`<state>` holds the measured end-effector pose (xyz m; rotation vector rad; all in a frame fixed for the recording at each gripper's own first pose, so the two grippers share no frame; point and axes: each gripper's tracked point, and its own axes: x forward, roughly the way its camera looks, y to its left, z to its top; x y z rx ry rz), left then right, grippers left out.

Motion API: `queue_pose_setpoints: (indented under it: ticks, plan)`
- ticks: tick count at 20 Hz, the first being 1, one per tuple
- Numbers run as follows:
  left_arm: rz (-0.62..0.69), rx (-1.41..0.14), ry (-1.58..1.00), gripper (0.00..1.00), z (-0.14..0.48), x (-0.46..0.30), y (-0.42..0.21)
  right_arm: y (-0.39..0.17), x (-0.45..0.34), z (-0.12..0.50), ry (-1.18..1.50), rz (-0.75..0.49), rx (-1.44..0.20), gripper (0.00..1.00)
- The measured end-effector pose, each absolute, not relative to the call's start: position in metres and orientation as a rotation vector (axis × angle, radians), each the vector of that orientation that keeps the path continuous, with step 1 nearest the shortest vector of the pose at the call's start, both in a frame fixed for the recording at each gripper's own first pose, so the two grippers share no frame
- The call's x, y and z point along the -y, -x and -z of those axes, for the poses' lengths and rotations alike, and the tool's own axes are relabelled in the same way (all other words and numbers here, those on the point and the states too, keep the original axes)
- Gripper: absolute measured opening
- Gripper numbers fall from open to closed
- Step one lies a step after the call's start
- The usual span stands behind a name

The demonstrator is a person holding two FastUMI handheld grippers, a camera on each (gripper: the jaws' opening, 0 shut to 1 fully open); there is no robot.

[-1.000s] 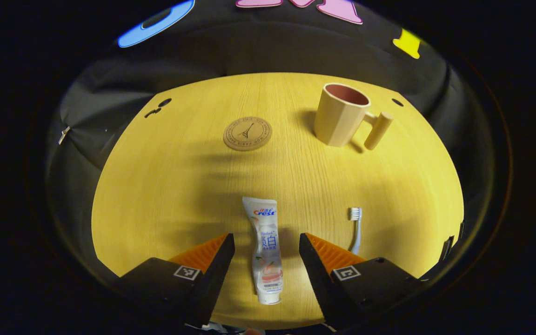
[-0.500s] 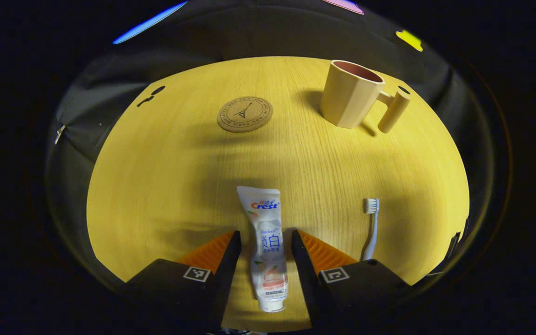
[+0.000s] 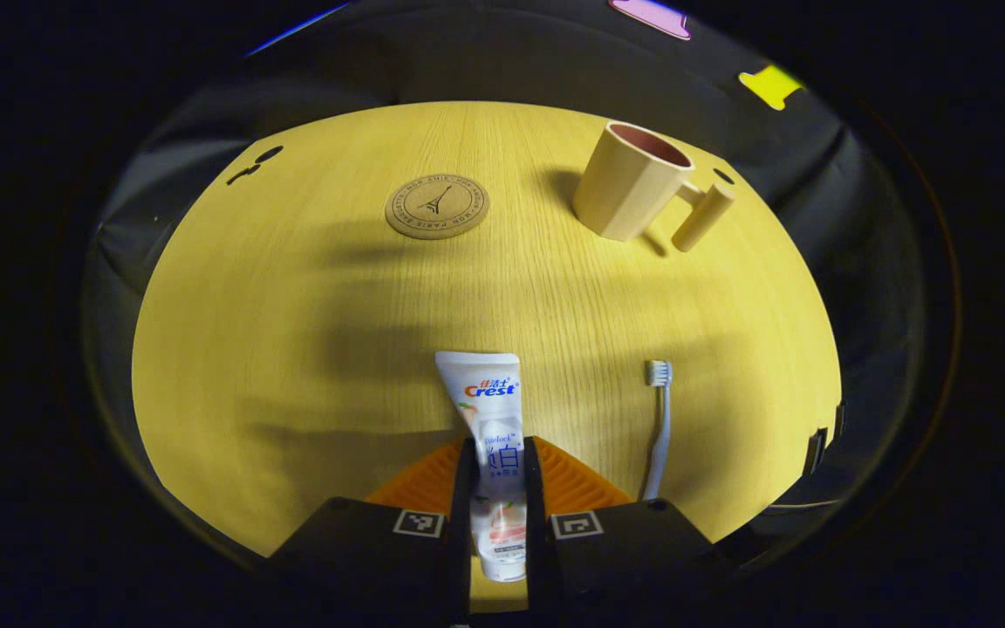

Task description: Put the toothbrush and toothpaste on the desktop into the cup, then pick up the cup and place it on the coaster on the desktop.

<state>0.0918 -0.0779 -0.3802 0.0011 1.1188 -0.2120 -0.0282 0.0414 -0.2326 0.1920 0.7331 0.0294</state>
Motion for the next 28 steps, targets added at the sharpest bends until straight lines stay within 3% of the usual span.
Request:
queue_pose_setpoints:
  ticks: [2,3,4,5,9,13,14,15,20,21,22,23,26,27,28]
  plan:
    - [0.243,-1.076,0.015,0.3,0.362,0.072,-0.083,0.036,-0.056,0.254,-0.208,-0.026,-0.793,0.98]
    - [0.256,-1.058,0.023,0.34,0.353,0.068,-0.077,0.04,-0.066,0.265,-0.214,-0.026,-0.816,0.97]
    - [0.264,-1.033,0.033,0.3,0.34,0.058,-0.067,0.044,-0.076,0.283,-0.209,-0.02,-0.861,0.96]
    - [0.265,-1.018,0.038,0.34,0.333,0.05,-0.059,0.045,-0.08,0.295,-0.201,-0.012,-0.893,1.0]
    - [0.238,-0.988,0.057,0.3,0.312,0.009,-0.016,0.045,-0.104,0.356,-0.171,0.008,-1.037,0.87]
    - [0.19,-1.006,0.079,0.3,0.317,-0.022,0.016,0.038,-0.117,0.398,-0.151,0.021,-1.13,0.82]
    - [0.179,-1.009,0.089,0.34,0.319,-0.027,0.022,0.038,-0.12,0.403,-0.137,0.018,-1.146,0.82]
    - [0.165,-1.01,0.1,0.3,0.321,-0.033,0.028,0.036,-0.121,0.409,-0.119,0.02,-1.153,0.8]
    - [0.121,-1.006,0.137,0.3,0.322,-0.048,0.047,0.038,-0.125,0.433,-0.053,0.022,-1.23,0.73]
    - [0.113,-1.004,0.144,0.3,0.322,-0.05,0.05,0.038,-0.125,0.435,-0.059,0.03,-1.242,0.7]
    - [0.102,-1.001,0.149,0.3,0.322,-0.052,0.053,0.037,-0.124,0.437,-0.069,0.043,-1.252,0.58]
    - [0.097,-1.001,0.152,0.3,0.322,-0.053,0.054,0.037,-0.123,0.438,-0.068,0.047,-1.26,0.53]
    - [0.083,-1.005,0.159,0.3,0.323,-0.053,0.059,0.035,-0.125,0.442,-0.098,0.059,-1.281,0.43]
    - [0.078,-1.006,0.161,0.3,0.323,-0.053,0.06,0.035,-0.127,0.441,-0.116,0.068,-1.292,0.29]
    - [0.073,-1.008,0.163,0.3,0.324,-0.052,0.061,0.036,-0.127,0.442,-0.132,0.078,-1.304,0.23]
